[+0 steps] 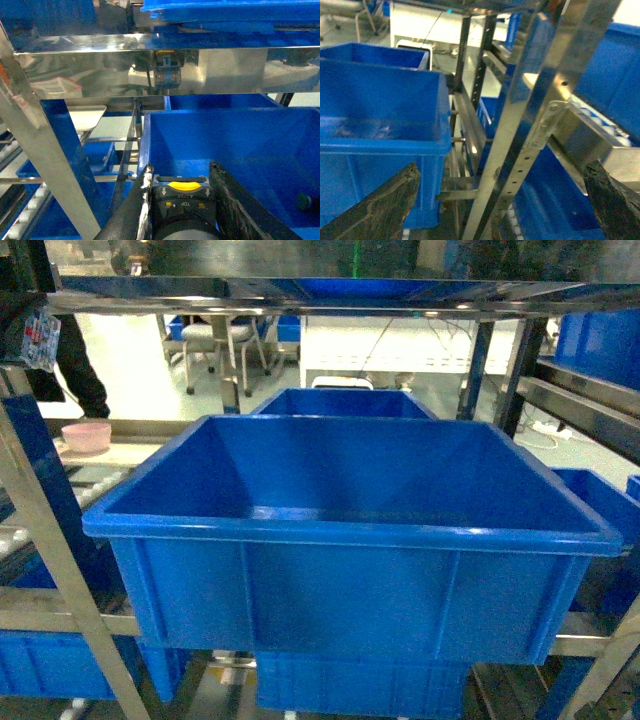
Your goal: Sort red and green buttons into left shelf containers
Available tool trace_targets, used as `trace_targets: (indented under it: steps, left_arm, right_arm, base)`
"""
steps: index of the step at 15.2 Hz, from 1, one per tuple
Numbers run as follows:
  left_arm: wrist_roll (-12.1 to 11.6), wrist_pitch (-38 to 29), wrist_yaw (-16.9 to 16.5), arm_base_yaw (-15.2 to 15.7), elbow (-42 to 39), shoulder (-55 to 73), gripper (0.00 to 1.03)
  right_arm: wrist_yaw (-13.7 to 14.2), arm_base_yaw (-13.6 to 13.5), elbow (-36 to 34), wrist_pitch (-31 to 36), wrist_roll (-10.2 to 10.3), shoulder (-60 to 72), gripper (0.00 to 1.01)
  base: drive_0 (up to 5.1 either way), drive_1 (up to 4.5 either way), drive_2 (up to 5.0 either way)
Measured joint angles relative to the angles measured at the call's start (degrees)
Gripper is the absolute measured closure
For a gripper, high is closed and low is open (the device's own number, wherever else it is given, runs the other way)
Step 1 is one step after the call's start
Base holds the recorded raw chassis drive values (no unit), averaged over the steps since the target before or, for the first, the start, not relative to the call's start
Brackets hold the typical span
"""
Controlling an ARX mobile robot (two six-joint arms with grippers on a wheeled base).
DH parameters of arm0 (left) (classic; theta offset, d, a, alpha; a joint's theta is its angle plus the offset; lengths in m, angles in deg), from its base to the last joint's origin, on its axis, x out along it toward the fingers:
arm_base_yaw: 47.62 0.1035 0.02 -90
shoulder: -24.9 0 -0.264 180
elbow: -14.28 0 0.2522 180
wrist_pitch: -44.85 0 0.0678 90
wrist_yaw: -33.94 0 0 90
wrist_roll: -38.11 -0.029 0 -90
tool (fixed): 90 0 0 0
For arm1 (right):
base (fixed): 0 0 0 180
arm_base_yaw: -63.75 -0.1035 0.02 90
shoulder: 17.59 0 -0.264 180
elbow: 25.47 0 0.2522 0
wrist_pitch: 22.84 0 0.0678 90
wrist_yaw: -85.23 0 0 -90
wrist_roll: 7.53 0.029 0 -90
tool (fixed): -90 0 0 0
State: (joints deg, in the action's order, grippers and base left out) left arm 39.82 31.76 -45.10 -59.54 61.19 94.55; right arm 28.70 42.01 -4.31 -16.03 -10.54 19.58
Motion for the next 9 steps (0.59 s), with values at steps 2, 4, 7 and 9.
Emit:
trace_targets:
  steps: [2,4,7,9]
  left_arm:
    - [0.0,0.0,0.0,0.0,0.0,0.0,0.75]
    - [0.0,0.0,0.0,0.0,0.0,0.0,0.75]
    - [0.0,0.0,0.0,0.0,0.0,0.0,0.75]
    - [0.8,2.4,0.9,-1.0,0.2,0.9,0.75]
  right_arm:
    - [4.7,-2.6,-0.3,-11.5,-0.6,-14.7,0.03]
    - [5.8,-3.9,-0.8,-15.4,-0.5,-18.8,0.03]
    - [5.9,-3.8,-0.8,-15.4,-0.5,-18.5,0.03]
    - [5.9,-3.8,-0.8,-15.4,-0.5,-18.5,0.03]
  base:
    - [0.0,0.00,0.0]
    - [0.0,0.00,0.0]
    - [0.0,0.00,0.0]
    - [0.0,0.00,0.0]
